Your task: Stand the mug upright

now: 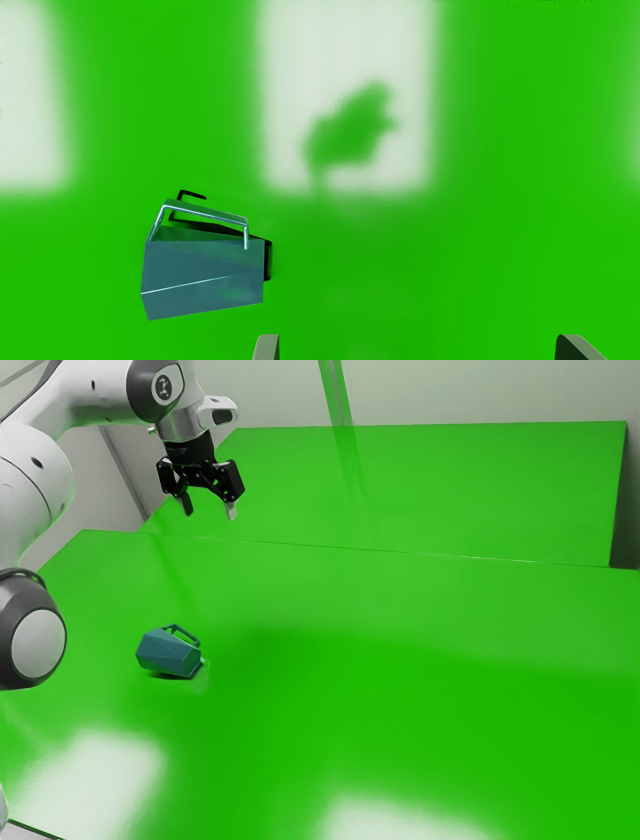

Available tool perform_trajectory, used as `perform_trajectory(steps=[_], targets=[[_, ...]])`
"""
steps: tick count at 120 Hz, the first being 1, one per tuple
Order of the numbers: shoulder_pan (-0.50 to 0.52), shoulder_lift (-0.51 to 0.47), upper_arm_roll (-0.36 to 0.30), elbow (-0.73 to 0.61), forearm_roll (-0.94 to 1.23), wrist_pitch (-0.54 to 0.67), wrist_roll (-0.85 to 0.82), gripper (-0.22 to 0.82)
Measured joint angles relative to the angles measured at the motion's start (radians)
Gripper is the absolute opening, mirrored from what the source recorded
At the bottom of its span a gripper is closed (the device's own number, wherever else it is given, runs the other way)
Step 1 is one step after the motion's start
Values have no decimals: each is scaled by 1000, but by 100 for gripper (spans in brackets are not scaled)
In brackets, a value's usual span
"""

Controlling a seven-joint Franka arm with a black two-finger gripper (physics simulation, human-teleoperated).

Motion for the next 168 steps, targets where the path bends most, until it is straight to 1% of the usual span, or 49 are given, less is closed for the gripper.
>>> perform_trajectory(steps=[20, 35, 43, 56, 63, 69, 80, 104, 115, 140, 155, 168], targets=[[1, -2, 22, -6, -39, -2, -9, 60], [3, -16, 19, -38, -43, -2, -15, 60], [3, -46, -3, -99, -48, 4, -18, 60], [25, -141, -5, -264, -77, 29, -15, 60], [41, -181, 32, -346, -112, 46, 4, 60], [58, -201, 66, -386, -137, 59, 30, 60], [72, -211, 130, -425, -175, 76, 89, 60], [70, -212, 273, -502, -271, 85, 232, 60], [82, -196, 309, -519, -293, 83, 301, 60], [132, -133, 343, -519, -326, 82, 468, 60], [182, -38, 346, -483, -380, 80, 578, 60], [217, 47, 346, -425, -431, 80, 675, 60]])
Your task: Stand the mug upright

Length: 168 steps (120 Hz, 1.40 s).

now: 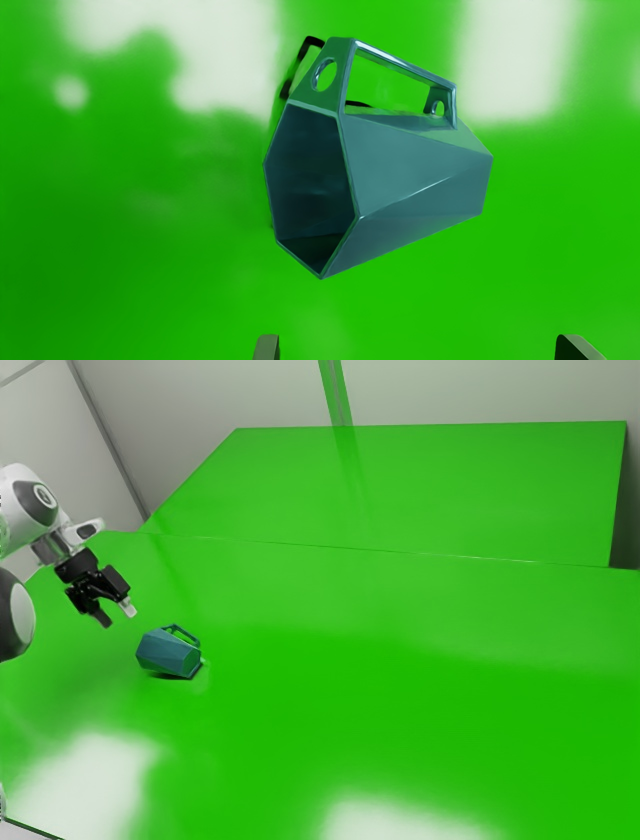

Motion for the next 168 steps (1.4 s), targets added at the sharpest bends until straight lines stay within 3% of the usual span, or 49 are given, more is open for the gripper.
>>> perform_trajectory(steps=[21, 70, 168], targets=[[18, 72, 1, 49, -51, 3, 135, 60], [27, 104, 2, 24, -141, 3, 339, 60], [13, 143, 16, -54, -331, -13, 493, 60]])
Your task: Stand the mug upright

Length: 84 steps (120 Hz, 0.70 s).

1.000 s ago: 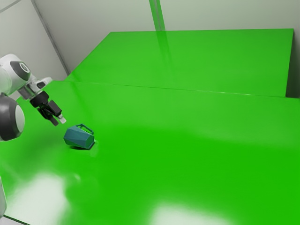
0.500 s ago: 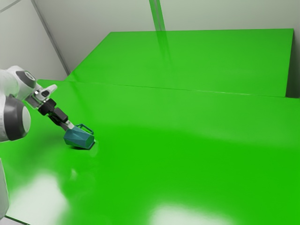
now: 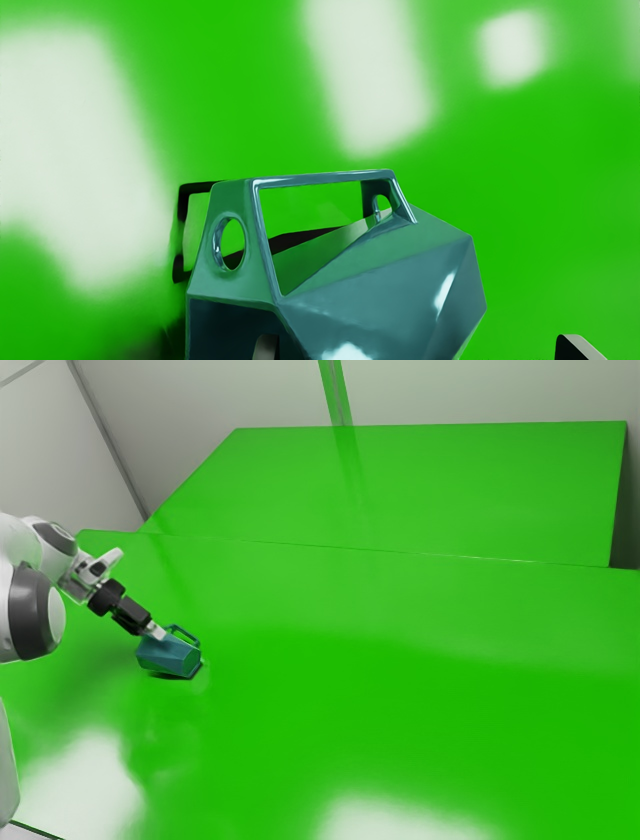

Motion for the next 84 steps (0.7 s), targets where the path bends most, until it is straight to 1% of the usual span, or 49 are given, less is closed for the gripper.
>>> perform_trajectory(steps=[52, 84], targets=[[5, 1, 12, -45, -50, -43, 1, 60], [4, -1, 37, -55, -52, -51, 0, 55]])
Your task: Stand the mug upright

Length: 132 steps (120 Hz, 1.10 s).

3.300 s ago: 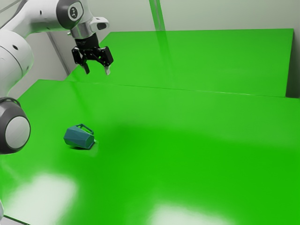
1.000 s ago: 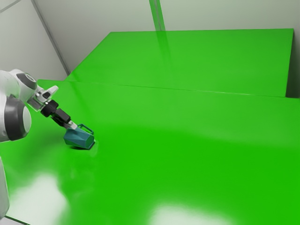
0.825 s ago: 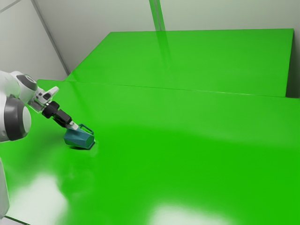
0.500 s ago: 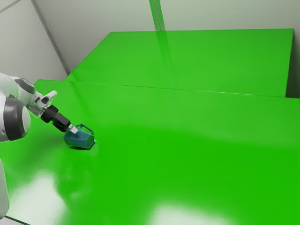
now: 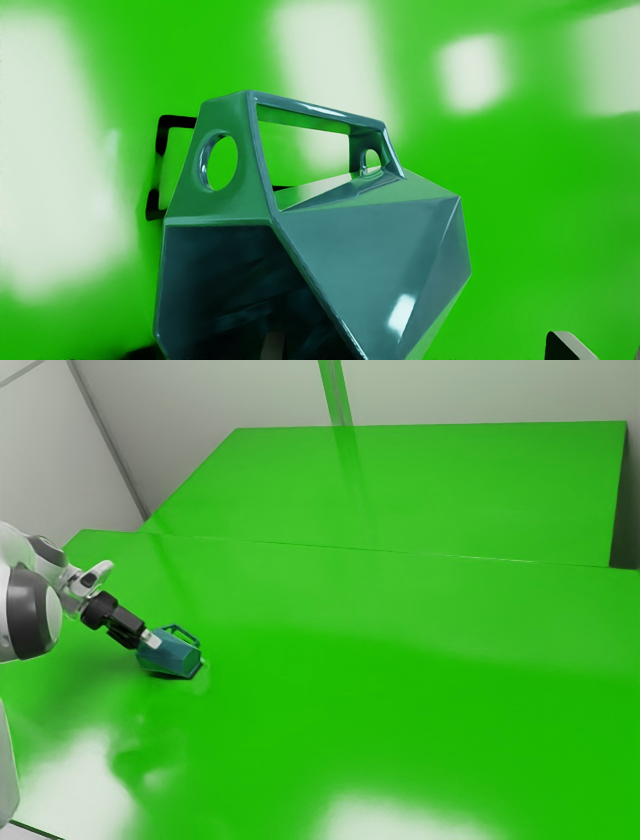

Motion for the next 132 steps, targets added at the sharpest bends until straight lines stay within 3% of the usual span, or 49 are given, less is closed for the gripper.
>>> perform_trajectory(steps=[132], targets=[[13, 4, 1, -29, -84, -19, 1, -9]])
